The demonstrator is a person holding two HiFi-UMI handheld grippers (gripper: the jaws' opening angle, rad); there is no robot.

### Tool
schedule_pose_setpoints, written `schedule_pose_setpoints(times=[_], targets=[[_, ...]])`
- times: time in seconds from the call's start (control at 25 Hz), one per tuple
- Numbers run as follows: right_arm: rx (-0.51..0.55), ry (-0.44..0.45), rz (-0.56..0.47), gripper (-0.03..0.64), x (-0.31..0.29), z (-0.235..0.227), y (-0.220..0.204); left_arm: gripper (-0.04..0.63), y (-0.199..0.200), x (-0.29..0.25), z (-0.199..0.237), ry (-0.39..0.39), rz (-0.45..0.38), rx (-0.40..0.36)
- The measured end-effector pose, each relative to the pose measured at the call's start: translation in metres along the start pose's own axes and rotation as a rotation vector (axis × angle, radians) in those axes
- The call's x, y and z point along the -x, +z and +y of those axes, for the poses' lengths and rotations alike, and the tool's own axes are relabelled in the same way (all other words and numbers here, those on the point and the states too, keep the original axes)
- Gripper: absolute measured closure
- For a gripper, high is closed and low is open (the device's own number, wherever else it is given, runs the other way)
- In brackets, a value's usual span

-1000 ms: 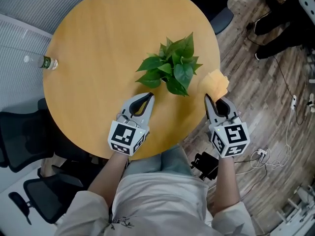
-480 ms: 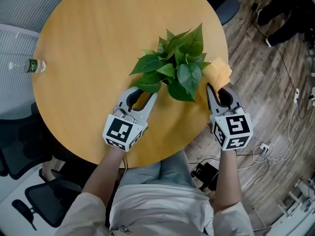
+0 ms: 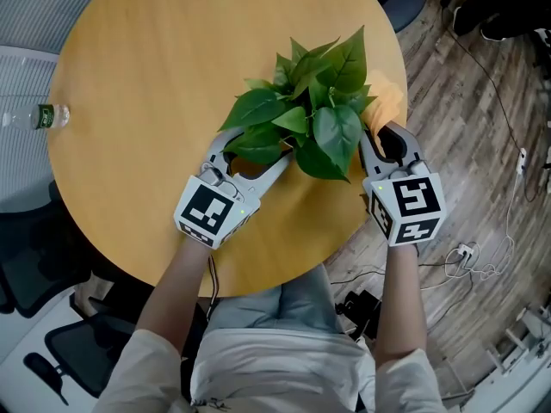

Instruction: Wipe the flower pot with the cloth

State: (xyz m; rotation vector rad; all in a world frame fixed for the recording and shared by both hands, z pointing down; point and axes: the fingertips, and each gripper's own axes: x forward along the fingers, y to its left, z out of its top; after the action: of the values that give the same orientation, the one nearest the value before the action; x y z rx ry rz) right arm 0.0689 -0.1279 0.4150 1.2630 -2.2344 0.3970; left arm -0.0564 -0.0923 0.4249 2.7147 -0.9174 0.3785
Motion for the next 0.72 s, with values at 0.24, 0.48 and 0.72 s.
schedule_pose_setpoints(times=[0.24,0.48,0.72], targets=[[0.016,0.044,0.004,0.566,-0.016,0.005,0.002,0.353,0.001,-0.007,-0.003,-0.035,-0.004,-0.021],[0.050,0.089,-0.002,0.566,-0.018,0.018,0.001,0.353,0.001,-0.009,-0.005,-0.036,-0.014,-0.007],[0.076,0.126,0.001,0.566,-0.016,0.026,-0.001,0.353,0.001,-0.009,-0.003,-0.034,-0.017,0.022]])
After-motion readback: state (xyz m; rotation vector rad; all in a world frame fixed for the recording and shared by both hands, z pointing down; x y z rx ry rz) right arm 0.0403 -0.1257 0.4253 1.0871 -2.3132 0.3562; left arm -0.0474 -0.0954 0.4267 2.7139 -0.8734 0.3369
